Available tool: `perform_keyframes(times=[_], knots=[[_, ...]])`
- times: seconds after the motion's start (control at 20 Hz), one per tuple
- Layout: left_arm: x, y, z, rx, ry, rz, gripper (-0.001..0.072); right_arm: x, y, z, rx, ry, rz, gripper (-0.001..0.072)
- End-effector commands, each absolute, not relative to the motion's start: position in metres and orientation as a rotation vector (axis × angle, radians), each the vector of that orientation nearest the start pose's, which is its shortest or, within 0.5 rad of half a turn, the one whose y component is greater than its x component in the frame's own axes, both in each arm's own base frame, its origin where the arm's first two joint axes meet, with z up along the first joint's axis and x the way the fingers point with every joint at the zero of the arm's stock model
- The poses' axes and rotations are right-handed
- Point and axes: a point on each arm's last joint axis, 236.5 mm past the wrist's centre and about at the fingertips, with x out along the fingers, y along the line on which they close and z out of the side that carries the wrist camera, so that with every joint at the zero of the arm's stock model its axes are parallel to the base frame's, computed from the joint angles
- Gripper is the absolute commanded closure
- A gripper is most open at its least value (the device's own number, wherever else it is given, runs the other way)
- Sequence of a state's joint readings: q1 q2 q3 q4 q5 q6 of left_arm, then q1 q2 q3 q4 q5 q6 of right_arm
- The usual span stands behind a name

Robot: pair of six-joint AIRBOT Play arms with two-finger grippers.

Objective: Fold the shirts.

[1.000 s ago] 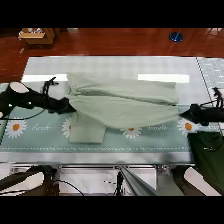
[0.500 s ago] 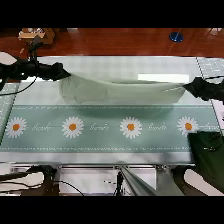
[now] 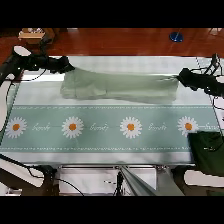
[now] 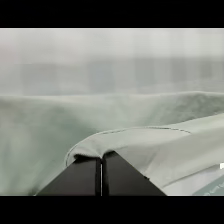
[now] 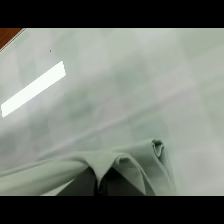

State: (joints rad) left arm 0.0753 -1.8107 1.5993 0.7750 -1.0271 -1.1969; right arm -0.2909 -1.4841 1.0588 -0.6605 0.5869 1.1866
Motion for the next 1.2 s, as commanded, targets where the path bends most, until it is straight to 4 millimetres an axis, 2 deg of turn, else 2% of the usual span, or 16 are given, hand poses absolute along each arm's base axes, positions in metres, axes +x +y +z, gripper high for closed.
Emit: perform_keyframes(times=[0.0, 0.05, 0.1, 0.15, 0.2, 0.25, 0.35, 0.45, 0.5, 0.6, 0.7, 0.75, 0.8, 0.95, 1.15], knots=[[0.547, -0.103, -0.041, -0.505, 1.097, -0.46, 0.0676, 0.513, -0.045, -0.039, 0.715, 0.812, -0.033, 0.0687], [0.546, -0.103, -0.048, -0.51, 1.109, -0.458, 0.0639, 0.512, -0.044, -0.047, 0.717, 0.833, -0.03, 0.0686], [0.546, -0.103, -0.054, -0.514, 1.119, -0.456, 0.0566, 0.51, -0.043, -0.053, 0.718, 0.849, -0.03, 0.0677], [0.545, -0.103, -0.056, -0.515, 1.123, -0.455, 0.0494, 0.51, -0.043, -0.056, 0.719, 0.853, -0.032, 0.0573], [0.546, -0.101, -0.055, -0.517, 1.12, -0.452, 0.0353, 0.511, -0.044, -0.055, 0.718, 0.847, -0.036, 0.0428], [0.548, -0.097, -0.051, -0.52, 1.112, -0.447, 0.029, 0.512, -0.049, -0.05, 0.716, 0.832, -0.043, 0.0343], [0.552, -0.078, -0.032, -0.541, 1.099, -0.44, 0.0289, 0.509, -0.066, -0.03, 0.677, 0.794, -0.051, 0.0318], [0.55, -0.056, -0.01, -0.576, 1.105, -0.438, 0.0289, 0.491, -0.094, -0.013, 0.555, 0.804, -0.078, 0.0318], [0.546, -0.045, -0.001, -0.591, 1.115, -0.441, 0.0289, 0.478, -0.107, -0.014, 0.529, 0.84, -0.105, 0.0318], [0.536, -0.034, 0.009, -0.596, 1.143, -0.461, 0.0289, 0.447, -0.119, -0.034, 0.586, 0.972, -0.14, 0.023], [0.525, -0.032, 0.009, -0.601, 1.178, -0.481, 0.0289, 0.425, -0.107, -0.056, 0.69, 1.091, -0.099, 0.0205], [0.521, -0.034, 0.009, -0.601, 1.194, -0.492, 0.0289, 0.422, -0.099, -0.064, 0.752, 1.122, -0.076, 0.0131], [0.52, -0.037, 0.009, -0.6, 1.202, -0.5, 0.029, 0.423, -0.09, -0.069, 0.818, 1.135, -0.055, 0.0101], [0.519, -0.045, 0.008, -0.591, 1.209, -0.514, 0.0289, 0.441, -0.067, -0.078, 0.947, 1.109, 0.008, 0.0102], [0.519, -0.058, 0.008, -0.576, 1.213, -0.532, 0.029, 0.455, -0.039, -0.104, 0.967, 1.131, 0.007, 0.0104]])
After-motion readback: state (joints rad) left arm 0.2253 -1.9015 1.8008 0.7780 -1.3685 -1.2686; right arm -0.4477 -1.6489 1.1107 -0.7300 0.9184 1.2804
